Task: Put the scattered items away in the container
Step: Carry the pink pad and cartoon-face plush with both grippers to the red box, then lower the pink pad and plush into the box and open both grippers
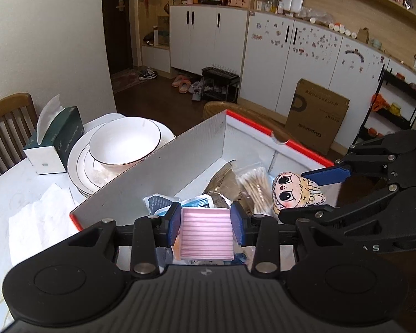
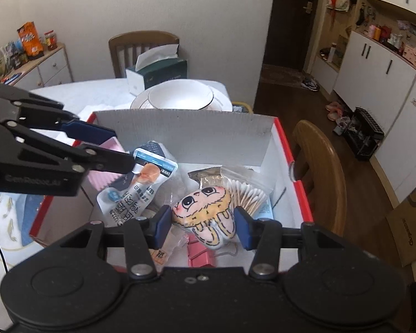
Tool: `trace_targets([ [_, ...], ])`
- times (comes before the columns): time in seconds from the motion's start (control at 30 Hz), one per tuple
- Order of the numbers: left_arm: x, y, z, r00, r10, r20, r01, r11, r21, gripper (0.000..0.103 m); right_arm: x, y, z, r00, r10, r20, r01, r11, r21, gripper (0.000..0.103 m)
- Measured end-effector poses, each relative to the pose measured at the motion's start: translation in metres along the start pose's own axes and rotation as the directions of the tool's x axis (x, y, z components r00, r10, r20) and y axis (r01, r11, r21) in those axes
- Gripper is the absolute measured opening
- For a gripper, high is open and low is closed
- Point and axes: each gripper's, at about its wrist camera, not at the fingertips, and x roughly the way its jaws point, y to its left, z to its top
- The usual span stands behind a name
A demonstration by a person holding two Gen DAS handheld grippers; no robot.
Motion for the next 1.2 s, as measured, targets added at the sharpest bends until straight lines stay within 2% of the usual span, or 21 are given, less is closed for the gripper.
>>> trace_targets([
  [0.2, 0.024, -0.001, 0.002, 0.998, 0.034, -0.047, -0.034, 0.999, 0.002, 0.037, 0.023, 0.002, 0.005, 0.999, 0.023, -0.037, -0.026, 0.997, -0.078, 0.048],
  [0.4, 0.043, 0.002, 0.002, 0.994, 0.049, -0.094, -0.050, 0.999, -0.001, 0.037, 0.047, 0.001, 0.007, 0.997, 0.022, -0.073, -0.029, 0.994, -0.105, 0.048],
  [0.63, 0.057, 0.006, -0.001, 0.990, 0.066, -0.128, -0.068, 0.998, -0.009, 0.037, 0.056, 0.003, 0.005, 0.996, 0.030, -0.088, -0.042, 0.989, -0.145, 0.047],
  [0.8, 0.064, 0.007, -0.004, 0.987, 0.063, -0.150, -0.066, 0.998, -0.017, 0.037, 0.063, 0.006, 0.003, 0.994, 0.022, -0.110, -0.042, 0.982, -0.184, 0.047],
  [1.2, 0.074, 0.013, -0.007, 0.979, 0.034, -0.200, -0.047, 0.997, -0.060, 0.037, 0.071, 0.002, 0.000, 0.991, 0.030, -0.132, -0.055, 0.980, -0.189, 0.049],
])
